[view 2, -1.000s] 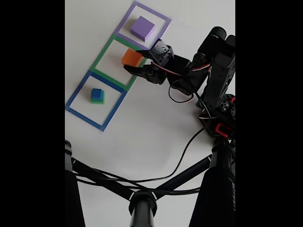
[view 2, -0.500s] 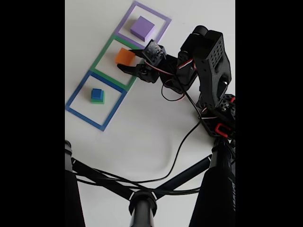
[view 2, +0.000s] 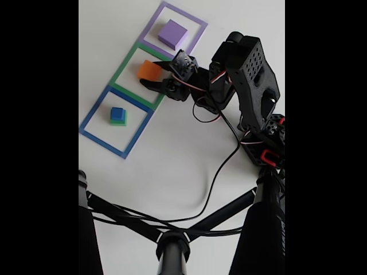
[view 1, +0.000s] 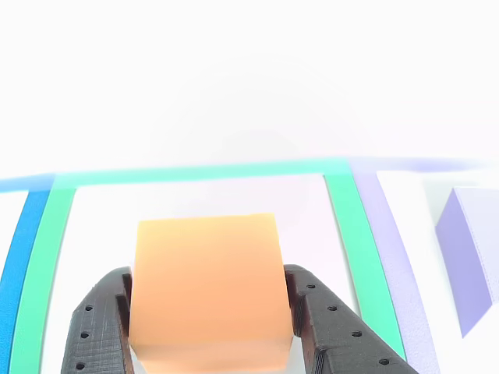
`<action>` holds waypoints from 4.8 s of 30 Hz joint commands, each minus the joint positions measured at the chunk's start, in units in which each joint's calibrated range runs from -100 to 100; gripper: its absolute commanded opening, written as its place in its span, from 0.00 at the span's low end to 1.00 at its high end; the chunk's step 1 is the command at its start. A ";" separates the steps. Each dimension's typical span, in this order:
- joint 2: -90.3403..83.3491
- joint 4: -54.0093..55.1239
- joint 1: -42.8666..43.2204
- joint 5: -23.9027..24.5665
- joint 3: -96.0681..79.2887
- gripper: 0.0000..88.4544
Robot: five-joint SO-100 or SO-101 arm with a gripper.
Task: Tower of hanoi
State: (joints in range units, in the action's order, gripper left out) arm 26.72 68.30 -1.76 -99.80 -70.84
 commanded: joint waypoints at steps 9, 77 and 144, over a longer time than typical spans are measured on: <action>-2.38 0.04 -0.73 -0.20 1.21 0.30; -77.63 -92.91 17.00 -0.20 7.75 0.39; -15.78 -15.83 21.22 -0.20 4.21 0.17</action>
State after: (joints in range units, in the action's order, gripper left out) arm 11.61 51.28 18.87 -100.00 -68.06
